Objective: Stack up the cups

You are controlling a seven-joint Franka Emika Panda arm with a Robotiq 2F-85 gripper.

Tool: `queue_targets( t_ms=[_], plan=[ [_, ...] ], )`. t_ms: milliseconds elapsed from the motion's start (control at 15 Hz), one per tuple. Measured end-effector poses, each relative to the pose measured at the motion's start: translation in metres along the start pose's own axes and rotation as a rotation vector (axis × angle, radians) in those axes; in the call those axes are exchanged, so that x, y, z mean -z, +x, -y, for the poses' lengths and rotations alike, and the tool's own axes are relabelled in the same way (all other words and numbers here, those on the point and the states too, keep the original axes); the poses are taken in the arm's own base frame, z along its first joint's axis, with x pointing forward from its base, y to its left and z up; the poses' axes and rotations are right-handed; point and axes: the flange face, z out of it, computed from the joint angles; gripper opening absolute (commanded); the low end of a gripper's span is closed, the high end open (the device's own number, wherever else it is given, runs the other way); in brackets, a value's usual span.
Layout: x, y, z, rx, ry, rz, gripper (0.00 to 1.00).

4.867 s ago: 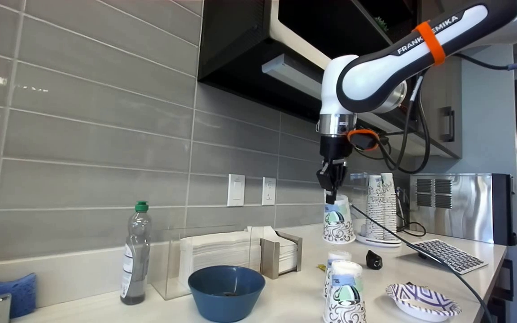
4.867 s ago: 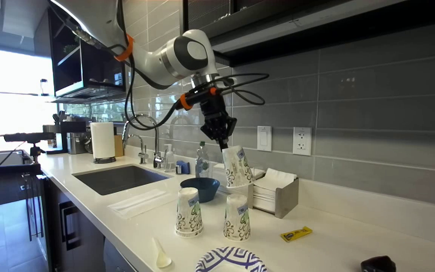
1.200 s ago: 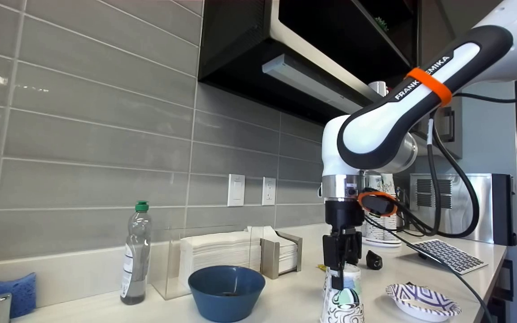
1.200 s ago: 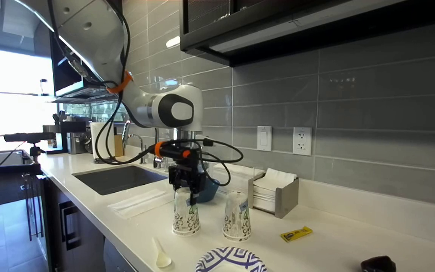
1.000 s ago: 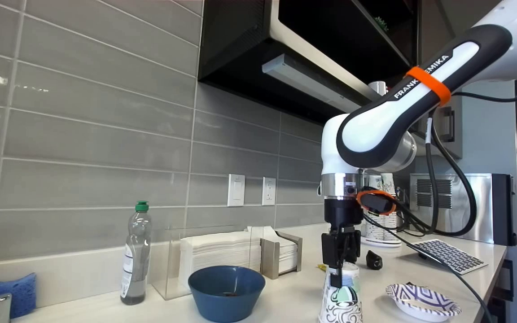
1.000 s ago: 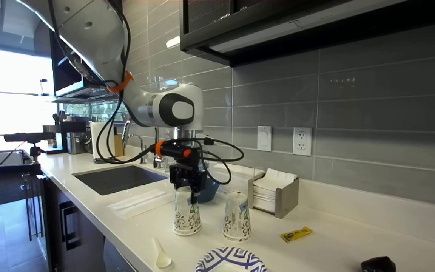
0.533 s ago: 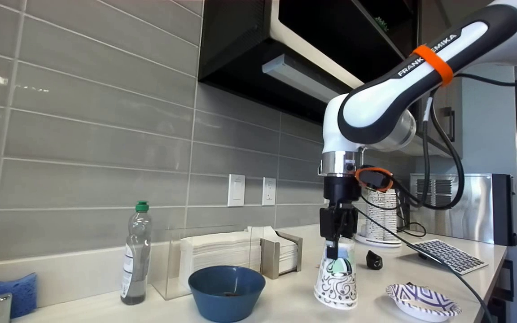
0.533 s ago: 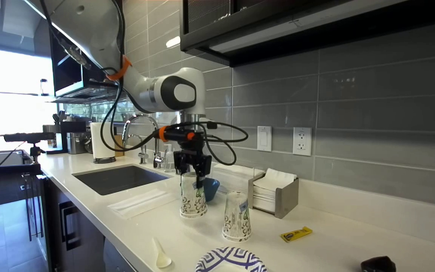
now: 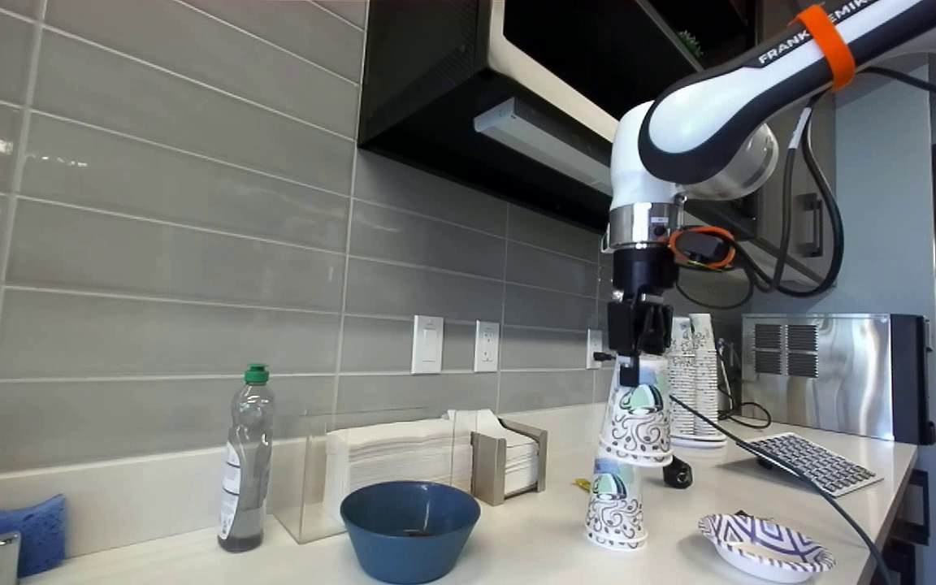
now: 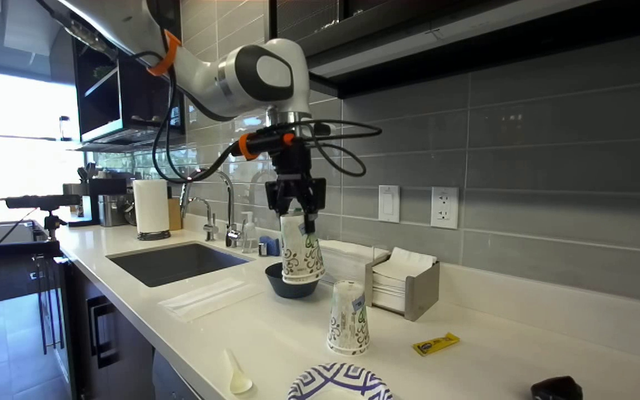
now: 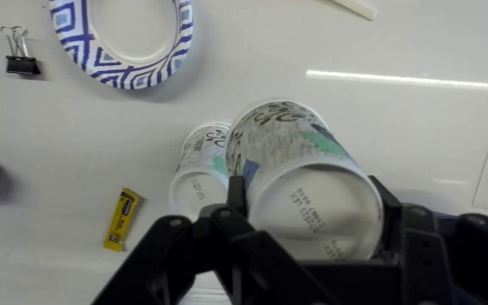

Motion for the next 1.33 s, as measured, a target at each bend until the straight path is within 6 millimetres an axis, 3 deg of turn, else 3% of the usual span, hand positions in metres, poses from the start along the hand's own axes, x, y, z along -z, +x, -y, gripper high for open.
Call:
queue_targets(
  t_ms=[200, 400, 867, 1333],
  plan=[
    [0.020, 0.003, -0.018, -0.021, -0.023, -0.030, 0.43],
    [0.027, 0.008, -0.031, -0.037, -0.026, -0.044, 0.43],
    [0.010, 0.026, -0.053, -0.049, -0.024, -0.019, 0.43],
    [-0.007, 0.045, -0.055, -0.017, -0.026, -0.012, 0.43]
  ],
)
